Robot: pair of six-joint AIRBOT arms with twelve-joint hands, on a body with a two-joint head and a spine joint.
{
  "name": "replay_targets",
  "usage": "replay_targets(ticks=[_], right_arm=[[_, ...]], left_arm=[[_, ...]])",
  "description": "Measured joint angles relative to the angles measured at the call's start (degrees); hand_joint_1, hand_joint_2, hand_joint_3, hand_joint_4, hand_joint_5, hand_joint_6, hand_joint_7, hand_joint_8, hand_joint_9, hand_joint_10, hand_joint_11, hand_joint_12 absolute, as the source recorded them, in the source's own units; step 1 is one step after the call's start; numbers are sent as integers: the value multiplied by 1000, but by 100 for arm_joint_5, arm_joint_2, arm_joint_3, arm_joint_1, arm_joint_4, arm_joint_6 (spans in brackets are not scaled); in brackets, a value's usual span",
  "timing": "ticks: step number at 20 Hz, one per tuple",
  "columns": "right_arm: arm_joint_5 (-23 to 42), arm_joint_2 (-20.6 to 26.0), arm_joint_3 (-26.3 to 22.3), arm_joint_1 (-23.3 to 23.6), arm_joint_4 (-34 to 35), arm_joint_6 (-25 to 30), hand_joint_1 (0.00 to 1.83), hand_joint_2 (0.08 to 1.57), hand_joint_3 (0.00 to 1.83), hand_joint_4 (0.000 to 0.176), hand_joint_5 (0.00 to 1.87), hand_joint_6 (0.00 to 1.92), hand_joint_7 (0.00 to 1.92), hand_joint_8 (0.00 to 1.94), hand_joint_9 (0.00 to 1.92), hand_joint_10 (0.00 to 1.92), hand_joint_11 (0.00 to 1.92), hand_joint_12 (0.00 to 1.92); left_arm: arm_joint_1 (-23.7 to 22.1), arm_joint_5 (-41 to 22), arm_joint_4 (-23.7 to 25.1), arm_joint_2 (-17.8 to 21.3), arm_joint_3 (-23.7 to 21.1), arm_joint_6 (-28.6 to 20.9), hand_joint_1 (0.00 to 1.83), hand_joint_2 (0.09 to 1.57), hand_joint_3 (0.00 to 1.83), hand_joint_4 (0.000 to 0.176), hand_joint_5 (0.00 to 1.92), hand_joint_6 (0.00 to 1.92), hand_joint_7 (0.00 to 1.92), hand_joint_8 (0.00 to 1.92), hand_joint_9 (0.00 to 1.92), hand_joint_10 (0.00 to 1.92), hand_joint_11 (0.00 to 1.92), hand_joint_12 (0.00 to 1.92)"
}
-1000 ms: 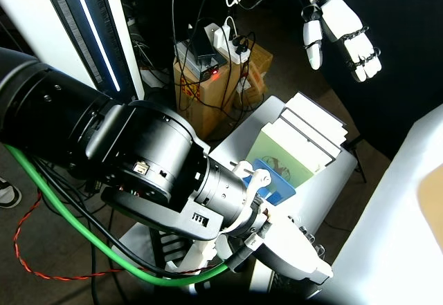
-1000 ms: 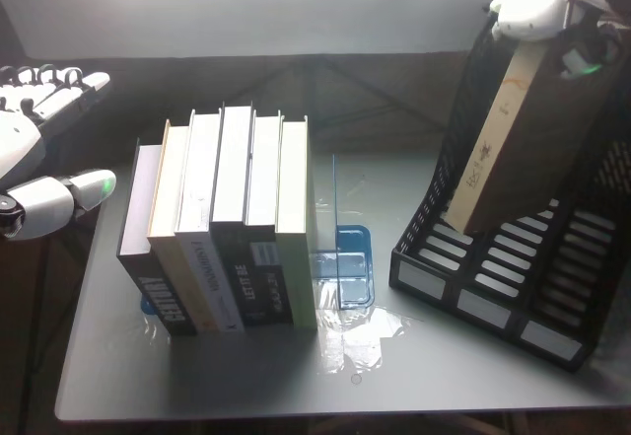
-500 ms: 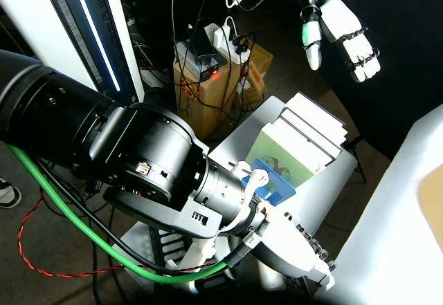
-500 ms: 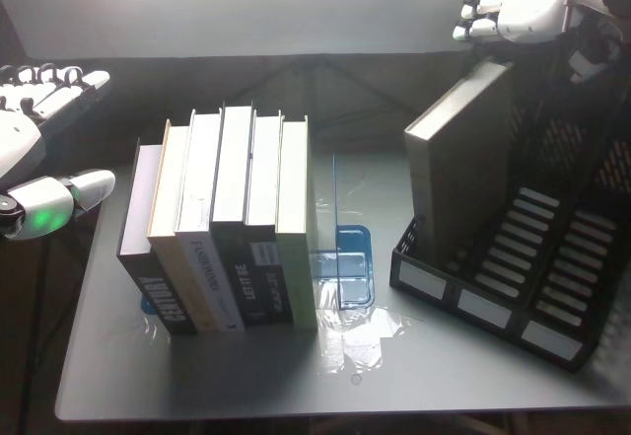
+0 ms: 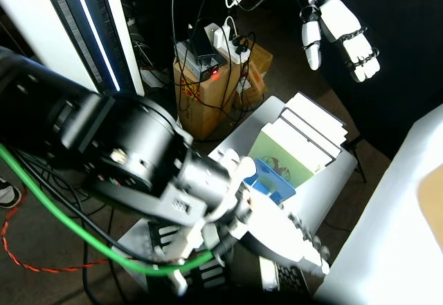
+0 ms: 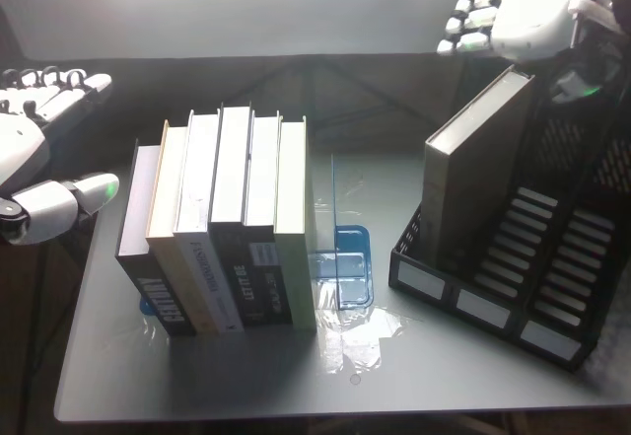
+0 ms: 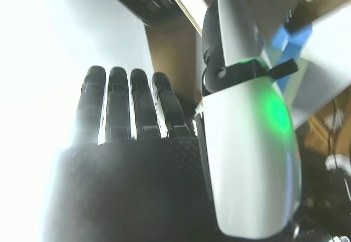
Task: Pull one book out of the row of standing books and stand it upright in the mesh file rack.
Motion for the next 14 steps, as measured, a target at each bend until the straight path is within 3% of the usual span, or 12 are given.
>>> replay_targets(ticks=[1,2,3,6,7,8,9,10,11,12,13,14], right_arm=[[-52,52,-149,0,0,0,761,1218,59,23,0,0,0,0,0,0,0,0],[-114,125,-308,0,17,0,707,1230,56,22,0,0,0,0,0,0,0,0],[-208,210,-474,0,66,4,617,1246,55,6,0,0,0,0,0,0,0,0],[-442,367,-754,0,179,4,476,1270,45,0,0,0,0,0,0,0,0,0],[-535,439,-855,-2,297,7,454,1277,39,1,0,0,0,0,0,0,0,0],[-601,468,-931,-4,352,4,464,1272,29,13,0,0,0,0,0,0,0,0],[-723,487,-1014,-48,420,4,434,1271,24,45,0,0,0,0,0,0,0,0],[-804,487,-1084,-81,503,7,406,1275,22,59,0,0,0,0,0,0,0,0],[-879,463,-1123,-120,553,66,370,1271,17,48,0,0,0,0,0,0,0,0],[-968,415,-1128,-166,120,820,387,1267,12,38,0,0,0,0,0,0,1,0],[-1106,387,-1132,-210,0,1290,415,1261,7,53,0,0,0,0,0,0,0,0],[-1235,358,-1137,-254,0,1530,423,1261,6,94,0,0,0,0,0,0,0,0]], left_arm=[[0,-9,-7,0,0,0,490,1363,0,19,56,10,0,0,0,0,0,0],[0,-26,-39,0,0,-2,515,1361,0,12,58,9,0,0,0,0,0,0],[2,-46,-81,7,-4,-2,541,1361,0,0,67,11,0,0,0,0,0,0],[90,-76,-166,37,-76,0,496,1357,0,34,53,2,0,0,0,0,0,0],[90,-85,-205,46,-118,-2,472,1353,0,31,56,3,0,0,0,0,0,0],[90,-92,-197,57,-125,0,462,1347,0,41,60,4,0,0,0,0,19,9],[96,-111,-179,68,-125,-2,454,1346,0,40,56,2,0,0,0,0,3,1],[101,-153,-190,72,-131,-2,458,1348,0,41,55,2,0,0,0,0,0,0],[103,-168,-216,72,-131,-2,443,1345,0,59,57,2,0,0,0,0,0,0],[138,-192,-254,79,-151,0,440,1346,0,65,54,1,0,0,0,0,0,0],[157,-195,-313,81,-192,0,442,1350,0,72,47,0,0,0,0,0,0,0],[181,-188,-304,81,-203,0,428,1351,0,79,43,0,0,0,0,0,0,0]])
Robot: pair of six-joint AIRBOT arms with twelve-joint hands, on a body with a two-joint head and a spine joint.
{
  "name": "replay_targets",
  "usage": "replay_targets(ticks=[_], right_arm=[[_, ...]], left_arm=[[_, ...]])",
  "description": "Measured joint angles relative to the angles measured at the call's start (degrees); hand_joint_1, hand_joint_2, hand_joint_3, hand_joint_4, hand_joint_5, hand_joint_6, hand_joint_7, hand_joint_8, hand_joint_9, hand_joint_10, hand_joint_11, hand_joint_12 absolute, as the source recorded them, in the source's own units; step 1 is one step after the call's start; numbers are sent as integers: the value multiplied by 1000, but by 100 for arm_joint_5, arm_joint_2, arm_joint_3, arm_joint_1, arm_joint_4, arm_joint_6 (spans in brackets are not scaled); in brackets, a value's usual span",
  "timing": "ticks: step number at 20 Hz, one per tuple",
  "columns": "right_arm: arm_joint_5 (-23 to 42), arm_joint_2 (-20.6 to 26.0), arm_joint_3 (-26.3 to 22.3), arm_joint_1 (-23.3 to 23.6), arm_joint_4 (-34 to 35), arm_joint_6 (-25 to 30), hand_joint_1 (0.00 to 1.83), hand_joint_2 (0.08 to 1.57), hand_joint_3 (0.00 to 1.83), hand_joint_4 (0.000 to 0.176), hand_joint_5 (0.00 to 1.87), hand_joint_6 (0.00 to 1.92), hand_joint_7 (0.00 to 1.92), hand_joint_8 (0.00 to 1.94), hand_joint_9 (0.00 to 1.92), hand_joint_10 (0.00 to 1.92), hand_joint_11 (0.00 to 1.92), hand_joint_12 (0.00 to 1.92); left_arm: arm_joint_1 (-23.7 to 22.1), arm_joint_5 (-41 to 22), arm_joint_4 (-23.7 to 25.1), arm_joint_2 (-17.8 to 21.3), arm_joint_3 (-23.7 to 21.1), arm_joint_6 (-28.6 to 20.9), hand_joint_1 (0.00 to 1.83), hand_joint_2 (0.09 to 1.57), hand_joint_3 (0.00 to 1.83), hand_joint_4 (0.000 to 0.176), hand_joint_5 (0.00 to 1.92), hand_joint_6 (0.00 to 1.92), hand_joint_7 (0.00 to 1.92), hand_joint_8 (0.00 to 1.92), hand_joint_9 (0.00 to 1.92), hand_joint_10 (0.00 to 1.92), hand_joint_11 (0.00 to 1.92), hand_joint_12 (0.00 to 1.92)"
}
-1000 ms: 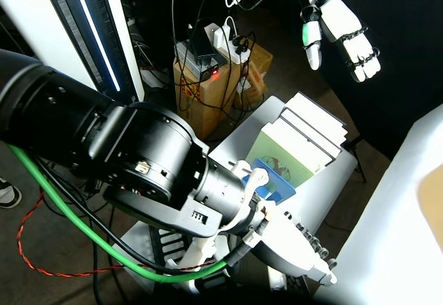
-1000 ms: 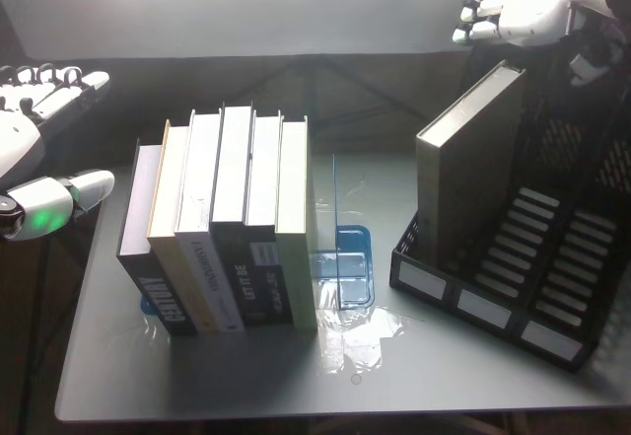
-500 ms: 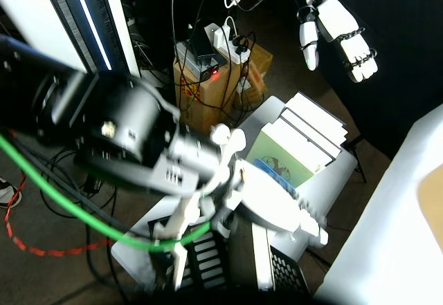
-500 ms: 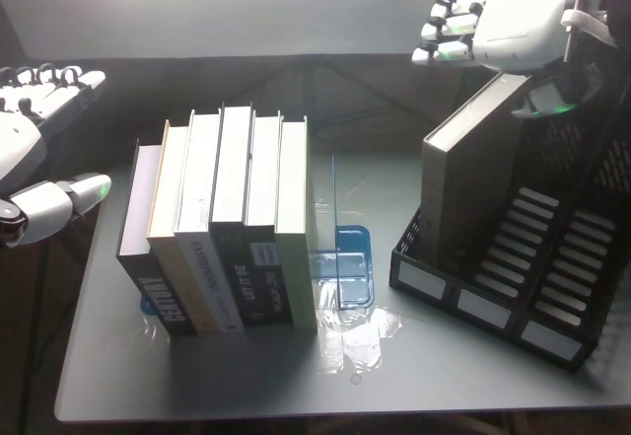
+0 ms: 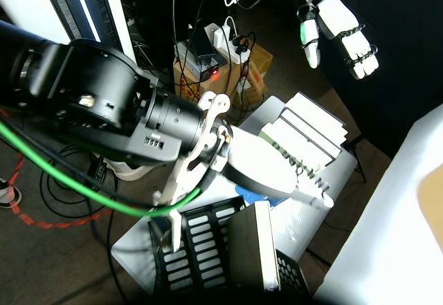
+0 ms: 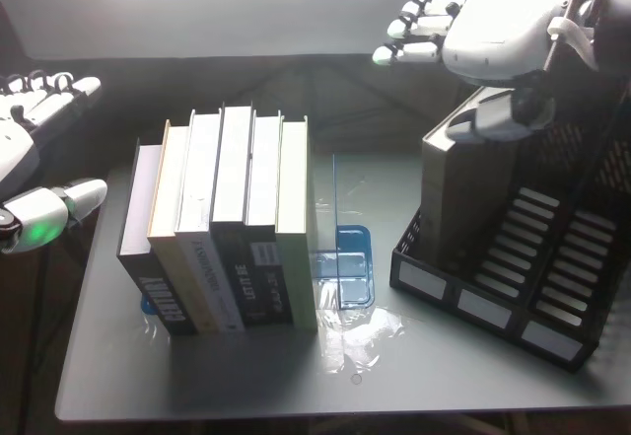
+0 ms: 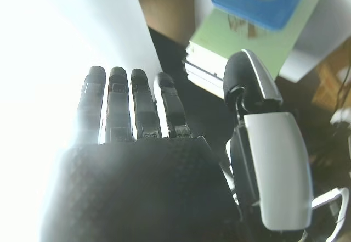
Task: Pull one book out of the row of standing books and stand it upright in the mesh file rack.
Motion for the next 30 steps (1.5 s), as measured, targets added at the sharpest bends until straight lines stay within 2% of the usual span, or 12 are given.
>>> replay_targets(ticks=[1,5,7,8,10,11,12,16,22,26,29,30], right_arm=[[-136,-20,-2,-15,0,208,422,1258,4,116,0,0,0,0,0,0,0,0],[-699,247,-284,-15,0,791,439,1264,6,64,0,0,0,0,0,0,0,0],[-1132,479,-575,-83,0,927,623,1260,0,158,0,0,0,0,0,0,0,0],[-1290,549,-669,-136,0,968,848,1267,0,167,0,0,0,0,0,0,0,0],[-1722,726,-931,-352,-2,1213,886,1285,6,109,0,0,0,0,54,28,23,11],[-1862,752,-986,-442,-2,1349,739,1305,14,123,0,0,0,0,10,5,6,7],[-2065,824,-1043,-551,-2,1543,635,1342,27,60,0,0,0,0,1,0,0,1],[-3117,1235,-1167,-1217,0,2673,467,1338,9,89,0,0,0,0,0,0,0,0],[-4870,1672,-1117,-2736,-2,5209,397,1284,0,69,0,0,0,0,0,0,0,0],[-5427,1661,-1139,-2914,-2,5453,429,1279,0,80,0,0,0,0,0,0,0,0],[-5484,1635,-1123,-2962,-2,5480,458,1270,0,57,0,0,0,0,0,0,0,0],[-5462,1611,-1082,-2979,-2,5482,551,1306,6,99,0,0,0,0,0,0,0,0]], left_arm=[[17,9,-20,0,-4,0,424,1352,0,61,53,4,0,0,0,0,0,0],[22,-42,-33,72,-90,0,372,1364,4,66,33,0,0,0,0,0,0,0],[28,-170,-42,109,-157,0,357,1360,2,81,25,0,0,0,0,0,0,0],[46,-205,-4,111,-162,-2,356,1363,3,79,23,0,0,0,0,0,0,0],[44,-260,20,114,-199,-2,324,1369,6,55,29,2,0,0,0,0,0,0],[44,-280,22,114,-212,-11,339,1370,5,42,38,6,0,0,0,0,0,0],[44,-310,76,114,-214,-44,337,1373,5,67,22,1,0,0,0,0,0,0],[85,-527,223,168,-319,-103,369,1394,10,88,0,0,0,0,0,0,0,0],[-68,-1036,625,221,-470,-195,438,1416,11,67,0,0,0,0,0,0,8,10],[-149,-1174,828,221,-498,-262,561,1439,10,70,0,0,0,0,0,0,0,0],[-219,-1187,922,221,-498,-264,566,1444,9,92,0,0,0,0,0,0,0,0],[-219,-1172,966,221,-498,-269,663,1450,7,83,0,0,0,0,0,0,0,0]])
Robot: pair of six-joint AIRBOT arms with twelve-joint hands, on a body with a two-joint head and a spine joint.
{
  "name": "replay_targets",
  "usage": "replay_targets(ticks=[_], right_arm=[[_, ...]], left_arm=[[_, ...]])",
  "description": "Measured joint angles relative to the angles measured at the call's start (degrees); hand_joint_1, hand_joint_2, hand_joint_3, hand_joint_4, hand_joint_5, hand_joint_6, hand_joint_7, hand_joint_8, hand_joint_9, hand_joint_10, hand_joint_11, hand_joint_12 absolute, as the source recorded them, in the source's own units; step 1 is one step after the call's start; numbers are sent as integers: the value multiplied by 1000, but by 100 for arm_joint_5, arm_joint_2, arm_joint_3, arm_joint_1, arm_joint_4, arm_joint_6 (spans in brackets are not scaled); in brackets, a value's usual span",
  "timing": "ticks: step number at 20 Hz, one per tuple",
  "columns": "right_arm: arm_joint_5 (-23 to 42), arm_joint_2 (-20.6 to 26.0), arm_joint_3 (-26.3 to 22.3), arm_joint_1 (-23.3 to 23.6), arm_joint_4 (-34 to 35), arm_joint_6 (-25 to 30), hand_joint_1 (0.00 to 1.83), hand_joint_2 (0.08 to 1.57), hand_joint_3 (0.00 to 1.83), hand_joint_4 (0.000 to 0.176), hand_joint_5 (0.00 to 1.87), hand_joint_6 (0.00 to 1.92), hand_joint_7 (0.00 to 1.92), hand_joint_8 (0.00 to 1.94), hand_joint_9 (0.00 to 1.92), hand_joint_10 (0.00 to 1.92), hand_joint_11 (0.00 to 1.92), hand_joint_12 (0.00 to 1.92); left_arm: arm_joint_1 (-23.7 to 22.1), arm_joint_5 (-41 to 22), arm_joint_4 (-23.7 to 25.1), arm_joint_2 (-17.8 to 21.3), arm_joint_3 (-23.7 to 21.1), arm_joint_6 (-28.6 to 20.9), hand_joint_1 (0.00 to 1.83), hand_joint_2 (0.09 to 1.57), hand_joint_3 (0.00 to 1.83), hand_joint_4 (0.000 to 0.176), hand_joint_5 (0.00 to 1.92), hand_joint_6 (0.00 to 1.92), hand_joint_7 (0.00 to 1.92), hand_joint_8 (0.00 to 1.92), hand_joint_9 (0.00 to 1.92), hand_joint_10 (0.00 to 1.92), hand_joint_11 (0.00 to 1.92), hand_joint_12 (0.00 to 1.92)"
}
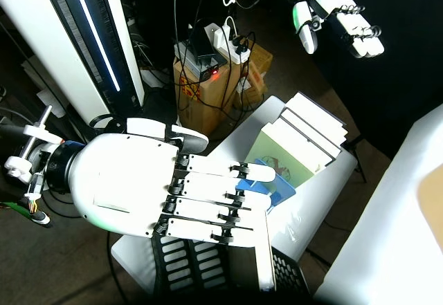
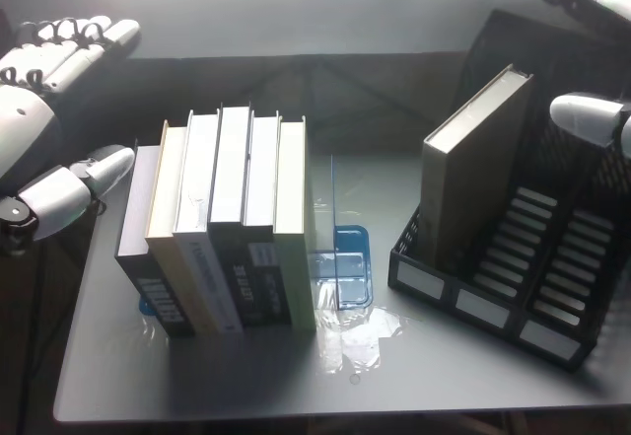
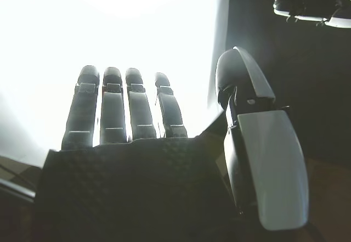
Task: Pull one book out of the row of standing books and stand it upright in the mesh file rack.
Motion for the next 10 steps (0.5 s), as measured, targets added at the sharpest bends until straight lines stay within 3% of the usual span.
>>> replay_targets(ticks=[1,2,3,4,5,7,8,9,10], right_arm=[[111,-15,57,0,0,9,592,1293,0,118,0,0,0,0,0,0,0,0],[232,-15,103,0,0,-26,531,1273,1,126,0,0,0,0,0,0,0,235],[468,-15,166,0,0,-201,469,1257,0,129,0,0,0,0,0,0,0,120],[708,-13,208,4,0,-343,433,1218,0,120,0,0,0,0,0,0,0,23],[1198,-15,271,118,0,-625,422,1197,0,114,0,0,0,0,0,0,0,4],[1827,-26,382,348,0,-1029,402,1222,0,82,0,0,0,0,0,0,0,0],[2094,-46,483,483,0,-1180,505,1266,11,54,0,0,0,0,0,0,2,1],[2245,-46,527,560,0,-1320,499,1317,0,38,0,0,0,0,0,0,0,246],[2667,-46,562,824,0,-1825,519,1303,0,35,0,0,0,0,0,0,0,327]], left_arm=[[-26,26,63,0,0,-4,679,1447,4,91,0,0,0,0,0,0,0,0],[-35,48,76,0,0,-7,666,1443,2,72,0,0,0,0,0,0,0,0],[-35,68,68,0,0,-4,660,1436,0,70,0,0,0,0,0,0,0,0],[-35,107,50,0,0,-4,700,1436,0,39,0,0,0,0,0,0,0,0],[-35,181,57,0,11,-4,661,1437,0,32,0,0,0,0,0,0,0,0],[-35,278,74,0,20,-4,598,1443,3,8,0,0,0,0,0,0,0,0],[-35,328,79,-2,28,-4,554,1442,2,0,0,0,0,0,0,0,0,0],[-35,361,92,-7,50,-4,527,1436,0,12,0,0,0,0,0,0,0,0],[-48,435,66,-9,81,-4,535,1430,0,18,0,0,0,0,0,0,0,0]])
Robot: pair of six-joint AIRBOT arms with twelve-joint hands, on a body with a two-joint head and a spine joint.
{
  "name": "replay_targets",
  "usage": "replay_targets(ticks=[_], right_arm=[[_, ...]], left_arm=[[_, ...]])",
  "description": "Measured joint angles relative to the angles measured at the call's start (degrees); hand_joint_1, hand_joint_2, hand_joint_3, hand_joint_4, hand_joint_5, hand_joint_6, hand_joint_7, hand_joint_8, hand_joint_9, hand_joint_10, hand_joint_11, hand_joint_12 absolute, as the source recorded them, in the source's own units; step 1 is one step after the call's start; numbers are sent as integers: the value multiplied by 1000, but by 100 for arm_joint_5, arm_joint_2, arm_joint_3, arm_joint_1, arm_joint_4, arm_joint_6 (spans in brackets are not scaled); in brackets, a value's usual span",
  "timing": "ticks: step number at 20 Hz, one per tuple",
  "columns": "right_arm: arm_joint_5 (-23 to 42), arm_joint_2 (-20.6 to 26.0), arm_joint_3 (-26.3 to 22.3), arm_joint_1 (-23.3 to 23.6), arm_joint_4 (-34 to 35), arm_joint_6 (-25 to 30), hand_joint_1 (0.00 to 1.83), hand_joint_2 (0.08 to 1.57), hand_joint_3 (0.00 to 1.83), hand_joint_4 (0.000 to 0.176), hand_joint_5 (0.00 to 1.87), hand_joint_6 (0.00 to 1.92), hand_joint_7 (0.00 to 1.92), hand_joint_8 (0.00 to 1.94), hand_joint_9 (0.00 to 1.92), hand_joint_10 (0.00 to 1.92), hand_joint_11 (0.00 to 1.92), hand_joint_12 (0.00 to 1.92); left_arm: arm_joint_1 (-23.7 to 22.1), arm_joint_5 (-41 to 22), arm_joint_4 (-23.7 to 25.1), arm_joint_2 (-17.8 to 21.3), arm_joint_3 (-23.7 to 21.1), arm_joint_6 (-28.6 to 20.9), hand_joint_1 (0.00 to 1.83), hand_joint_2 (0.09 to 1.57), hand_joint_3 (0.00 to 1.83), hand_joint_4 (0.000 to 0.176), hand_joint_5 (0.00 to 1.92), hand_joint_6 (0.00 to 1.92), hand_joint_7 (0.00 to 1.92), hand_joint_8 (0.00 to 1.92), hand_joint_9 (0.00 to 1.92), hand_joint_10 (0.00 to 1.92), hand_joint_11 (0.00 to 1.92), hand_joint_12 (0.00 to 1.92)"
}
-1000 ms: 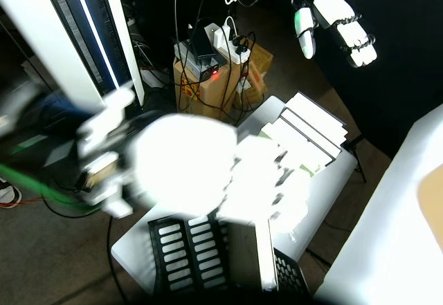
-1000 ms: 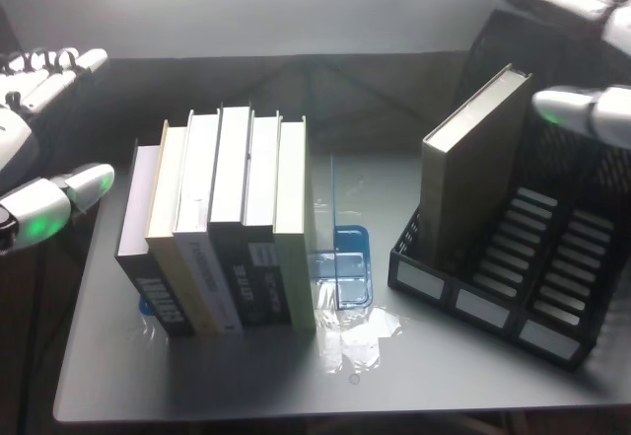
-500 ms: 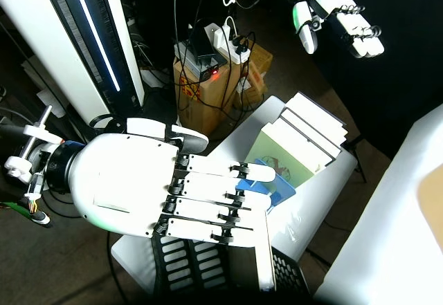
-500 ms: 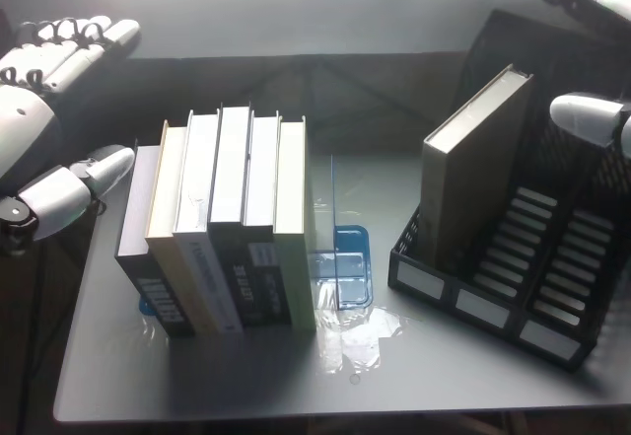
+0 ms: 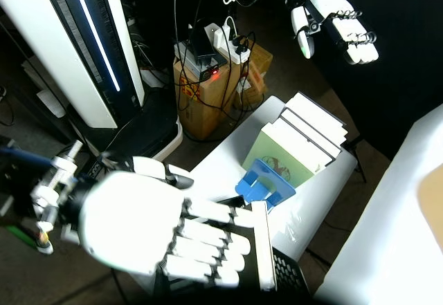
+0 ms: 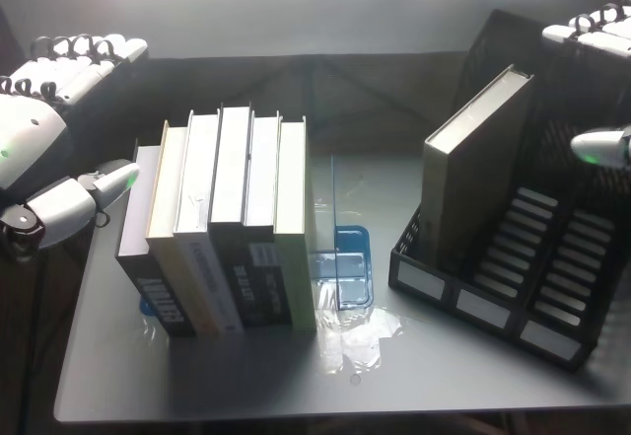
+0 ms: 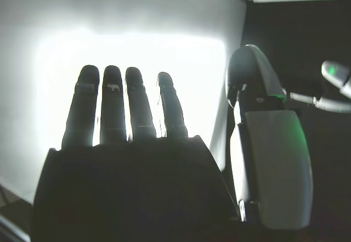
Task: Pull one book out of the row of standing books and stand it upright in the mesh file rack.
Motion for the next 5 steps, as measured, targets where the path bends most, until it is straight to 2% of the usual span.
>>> replay_targets(ticks=[1,2,3,4,5], right_arm=[[380,-26,44,245,0,-485,560,1280,0,28,0,0,0,0,0,0,0,439],[748,-59,81,560,0,-935,564,1271,0,36,0,0,0,0,0,0,0,517],[1169,-111,127,957,0,-1556,579,1269,0,35,0,0,0,0,0,0,0,526],[1403,-216,221,1255,2,-2033,620,1266,0,21,0,0,0,0,0,0,0,461],[1574,-326,337,1410,2,-2317,619,1270,0,16,0,0,0,0,0,0,0,445]], left_arm=[[0,26,-22,0,4,2,531,1420,0,31,0,0,0,0,0,0,0,0],[0,39,-11,2,4,0,510,1420,0,47,0,0,0,0,0,0,0,0],[-2,81,46,2,4,0,505,1419,0,58,0,0,0,0,0,0,0,0],[-11,122,105,0,4,-2,502,1418,0,61,0,0,0,0,0,0,0,0],[-11,120,116,0,4,-9,484,1423,0,60,0,0,0,0,0,0,0,0]])
